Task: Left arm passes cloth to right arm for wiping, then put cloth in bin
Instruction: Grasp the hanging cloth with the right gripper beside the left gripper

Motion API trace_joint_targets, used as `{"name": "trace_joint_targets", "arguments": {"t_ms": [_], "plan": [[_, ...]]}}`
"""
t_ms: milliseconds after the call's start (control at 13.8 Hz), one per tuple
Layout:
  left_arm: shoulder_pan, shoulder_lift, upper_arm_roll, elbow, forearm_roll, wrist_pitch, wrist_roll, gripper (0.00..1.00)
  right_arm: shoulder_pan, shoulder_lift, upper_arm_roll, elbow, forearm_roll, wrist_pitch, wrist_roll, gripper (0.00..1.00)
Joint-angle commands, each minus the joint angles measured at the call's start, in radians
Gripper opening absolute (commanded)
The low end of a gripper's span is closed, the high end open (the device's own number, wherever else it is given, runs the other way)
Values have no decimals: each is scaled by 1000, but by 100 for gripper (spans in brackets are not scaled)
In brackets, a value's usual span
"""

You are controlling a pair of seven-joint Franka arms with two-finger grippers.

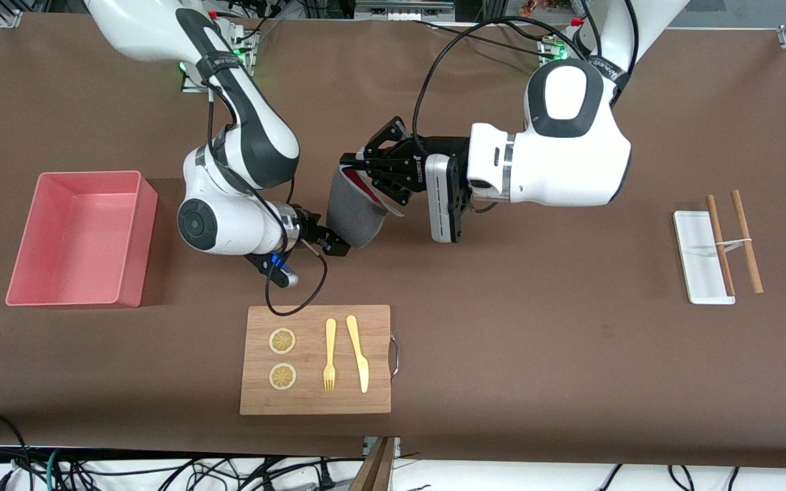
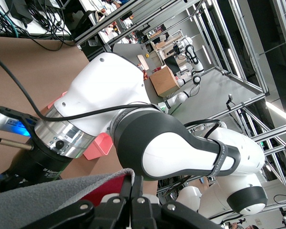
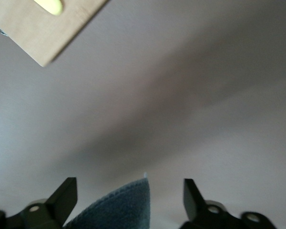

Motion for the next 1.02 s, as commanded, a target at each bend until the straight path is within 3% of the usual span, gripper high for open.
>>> {"name": "trace_joint_targets", "arguments": {"t_ms": [0,73,145,870,943], "plan": [[-4,-2,7,0,-24,7,26,0,-4,-1,2,9,45,-56,5,32],[-4,-2,7,0,-24,7,26,0,-5,-2,0,11,84,-77,2,7],[-4,-2,7,0,-24,7,24,0,-11,-2,0,11,104,-94,0,0],[2,-5,7,0,-24,5,23,0,-18,-10,-10,17,89,-130,13,0],[2,-8,9,2,-16,7,29,99,-19,-13,-12,17,86,-130,11,0]]}}
